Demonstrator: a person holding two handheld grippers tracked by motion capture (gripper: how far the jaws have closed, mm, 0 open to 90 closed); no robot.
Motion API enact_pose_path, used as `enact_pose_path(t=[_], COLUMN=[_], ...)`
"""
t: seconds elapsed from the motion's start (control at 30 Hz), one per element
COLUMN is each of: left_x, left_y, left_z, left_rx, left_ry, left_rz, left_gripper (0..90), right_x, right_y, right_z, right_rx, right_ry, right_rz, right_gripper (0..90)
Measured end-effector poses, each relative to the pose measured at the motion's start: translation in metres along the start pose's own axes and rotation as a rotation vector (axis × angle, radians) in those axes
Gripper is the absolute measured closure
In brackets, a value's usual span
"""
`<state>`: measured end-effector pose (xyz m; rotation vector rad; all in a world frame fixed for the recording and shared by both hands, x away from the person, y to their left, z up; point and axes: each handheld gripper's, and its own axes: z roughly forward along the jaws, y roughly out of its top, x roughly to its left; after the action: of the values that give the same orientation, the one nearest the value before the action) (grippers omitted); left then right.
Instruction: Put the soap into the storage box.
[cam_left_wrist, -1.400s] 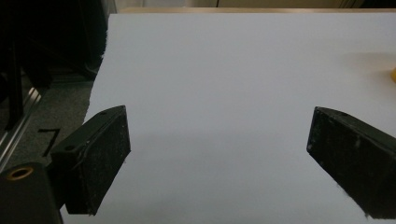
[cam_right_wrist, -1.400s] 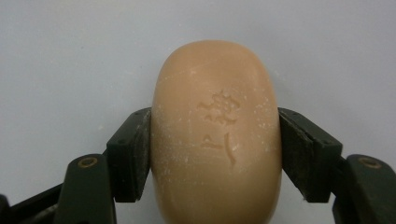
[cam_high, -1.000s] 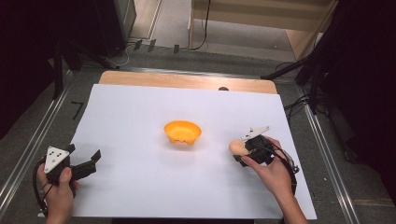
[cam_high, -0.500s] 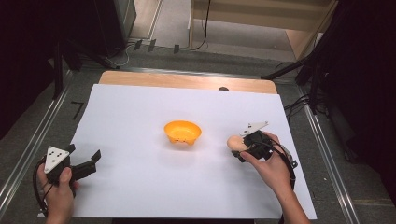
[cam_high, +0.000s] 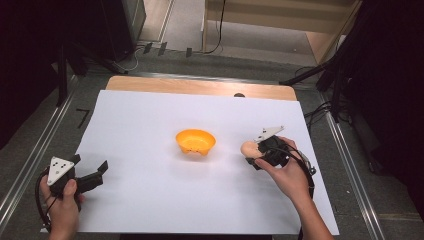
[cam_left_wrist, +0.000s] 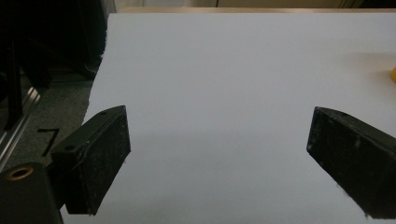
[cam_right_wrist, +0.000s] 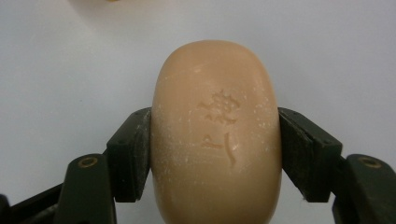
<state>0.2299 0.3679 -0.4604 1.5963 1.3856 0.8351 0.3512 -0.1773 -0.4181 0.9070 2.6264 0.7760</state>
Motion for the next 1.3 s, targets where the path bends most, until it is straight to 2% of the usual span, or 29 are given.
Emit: enact_pose_path(t=[0.43,0.8,1.3], left_x=[0.0,0.0,0.0], left_y=[0.0,0.0,0.0], left_z=[0.0,0.0,0.0], left_rx=[-0.003,-0.003,-0.002], left_ry=[0.0,-0.002,-0.003], left_rz=[-0.002,-0.001,-0.001], left_gripper=[6.8,6.8,6.8], right_x=[0.001,0.005,0.013], right_y=[0.01,0.02,0.042], right_z=[-0.001,0.002,0.009], right_rx=[-0.025,-0.025,-0.052], right_ry=[-0.004,0.001,0.027], right_rz=[-0.026,-0.062,-0.145], right_gripper=[33.1,33.1,33.0])
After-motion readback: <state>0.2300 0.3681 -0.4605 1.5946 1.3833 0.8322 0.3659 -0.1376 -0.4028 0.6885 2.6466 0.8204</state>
